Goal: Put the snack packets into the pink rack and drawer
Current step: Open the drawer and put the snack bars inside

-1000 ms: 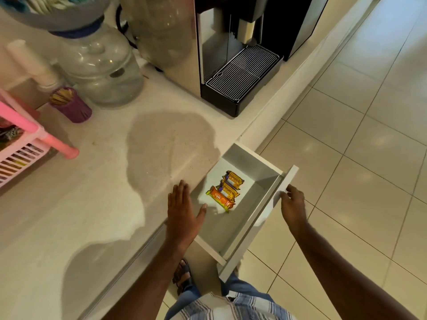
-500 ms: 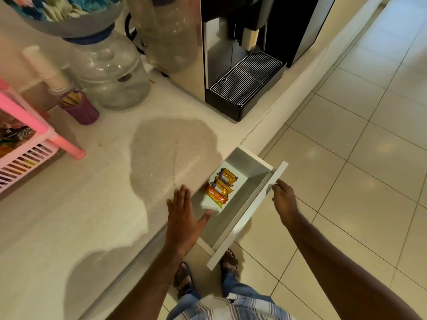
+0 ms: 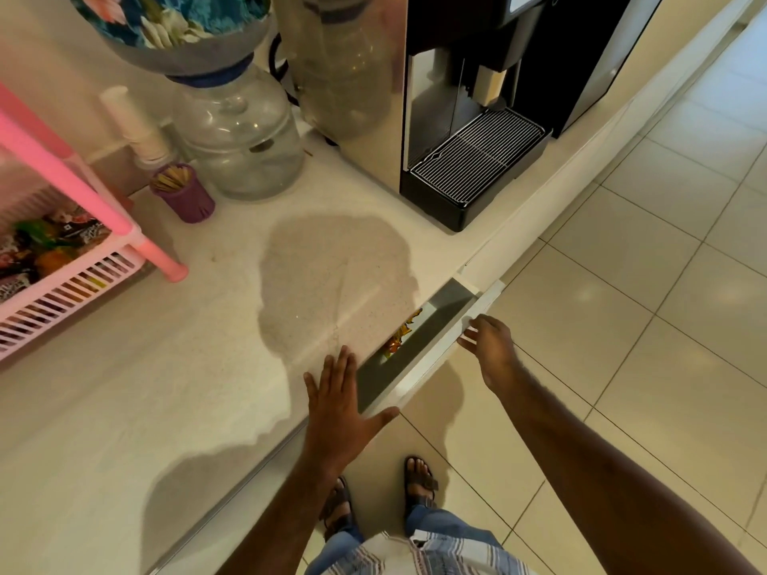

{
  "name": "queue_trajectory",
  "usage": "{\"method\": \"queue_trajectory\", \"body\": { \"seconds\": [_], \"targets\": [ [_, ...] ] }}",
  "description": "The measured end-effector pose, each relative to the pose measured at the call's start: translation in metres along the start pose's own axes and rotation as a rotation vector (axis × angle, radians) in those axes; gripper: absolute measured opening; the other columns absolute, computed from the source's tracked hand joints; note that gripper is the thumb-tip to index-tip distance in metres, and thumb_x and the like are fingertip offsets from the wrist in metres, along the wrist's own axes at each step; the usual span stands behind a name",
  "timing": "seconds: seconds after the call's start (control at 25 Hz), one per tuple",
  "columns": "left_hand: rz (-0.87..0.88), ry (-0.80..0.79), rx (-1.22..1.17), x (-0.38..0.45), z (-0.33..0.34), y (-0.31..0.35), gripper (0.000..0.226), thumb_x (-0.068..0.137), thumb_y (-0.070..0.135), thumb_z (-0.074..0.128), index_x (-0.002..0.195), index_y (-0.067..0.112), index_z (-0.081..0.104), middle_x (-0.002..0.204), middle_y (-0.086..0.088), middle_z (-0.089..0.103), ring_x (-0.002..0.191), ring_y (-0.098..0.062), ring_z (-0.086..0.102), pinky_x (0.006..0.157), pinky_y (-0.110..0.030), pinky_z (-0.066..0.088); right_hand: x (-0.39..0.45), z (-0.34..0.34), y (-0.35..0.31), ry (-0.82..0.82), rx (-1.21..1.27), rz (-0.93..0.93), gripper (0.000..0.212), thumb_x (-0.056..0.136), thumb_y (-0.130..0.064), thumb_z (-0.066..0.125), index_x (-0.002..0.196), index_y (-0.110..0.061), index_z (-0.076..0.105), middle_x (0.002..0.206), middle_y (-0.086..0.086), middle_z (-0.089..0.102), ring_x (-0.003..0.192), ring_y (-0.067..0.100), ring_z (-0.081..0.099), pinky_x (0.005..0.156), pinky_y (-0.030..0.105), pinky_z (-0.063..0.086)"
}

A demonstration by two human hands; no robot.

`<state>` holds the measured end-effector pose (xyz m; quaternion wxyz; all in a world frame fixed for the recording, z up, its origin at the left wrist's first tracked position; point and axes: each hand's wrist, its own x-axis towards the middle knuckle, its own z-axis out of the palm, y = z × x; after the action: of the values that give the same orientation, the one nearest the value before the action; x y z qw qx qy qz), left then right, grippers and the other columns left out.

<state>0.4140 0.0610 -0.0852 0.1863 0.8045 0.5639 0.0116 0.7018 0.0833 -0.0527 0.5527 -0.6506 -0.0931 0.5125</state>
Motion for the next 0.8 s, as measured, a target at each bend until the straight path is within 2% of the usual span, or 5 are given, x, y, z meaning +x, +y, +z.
{"method": "queue_trajectory", "body": {
  "seconds": [0.12, 0.2, 0.44, 0.56, 0.8],
  "targets": [
    [0.0, 0.025, 0.002, -0.001, -0.001, -0.004, 0.112, 0.082, 0.087, 0.041, 0.163, 0.02, 0.002, 0.171, -0.002, -0.005, 0.157, -0.027, -0.005, 0.123, -0.057, -0.007, 0.009, 0.014, 0.0, -0.056, 0.057, 0.034, 0.017, 0.1, -0.006, 0.052, 0.108, 0.003, 0.065, 0.104, 0.014, 0.069, 0.093, 0.027, 0.069, 0.088, 0.039, 0.059],
    [0.001, 0.058, 0.001, -0.002, -0.003, -0.007, 0.101, 0.086, 0.064, 0.06, 0.162, 0.017, 0.014, 0.17, -0.005, 0.006, 0.157, -0.031, 0.006, 0.123, -0.064, 0.005, 0.016, 0.027, -0.001, -0.046, 0.073, 0.06, 0.023, 0.101, -0.008, 0.05, 0.117, 0.005, 0.061, 0.113, 0.019, 0.063, 0.103, 0.032, 0.062, 0.097, 0.043, 0.055],
    [0.007, 0.153, 0.016, 0.0, -0.009, -0.019, 0.087, 0.076, 0.015, 0.078, 0.154, 0.014, 0.038, 0.163, -0.011, 0.032, 0.152, -0.038, 0.025, 0.114, -0.07, 0.031, 0.027, 0.058, -0.011, -0.03, 0.151, 0.138, 0.017, 0.097, -0.019, 0.054, 0.104, -0.01, 0.066, 0.107, 0.009, 0.067, 0.106, 0.029, 0.066, 0.085, 0.038, 0.058],
    [0.006, 0.166, 0.063, 0.005, -0.006, -0.024, 0.087, 0.072, 0.009, 0.079, 0.15, 0.016, 0.041, 0.159, -0.008, 0.038, 0.15, -0.035, 0.031, 0.114, -0.067, 0.034, 0.032, 0.067, -0.014, -0.053, 0.215, 0.158, 0.019, 0.097, -0.024, 0.056, 0.107, -0.012, 0.066, 0.105, 0.008, 0.069, 0.107, 0.029, 0.068, 0.087, 0.04, 0.06],
    [-0.039, 0.176, 0.104, 0.013, 0.006, -0.031, 0.079, 0.076, 0.009, 0.074, 0.148, 0.02, 0.042, 0.157, -0.003, 0.04, 0.145, -0.03, 0.038, 0.115, -0.063, 0.033, 0.036, 0.081, -0.016, -0.045, 0.315, 0.189, 0.045, 0.099, -0.037, 0.058, 0.139, -0.016, 0.054, 0.129, 0.012, 0.063, 0.12, 0.031, 0.062, 0.104, 0.051, 0.052]
  ]
}}
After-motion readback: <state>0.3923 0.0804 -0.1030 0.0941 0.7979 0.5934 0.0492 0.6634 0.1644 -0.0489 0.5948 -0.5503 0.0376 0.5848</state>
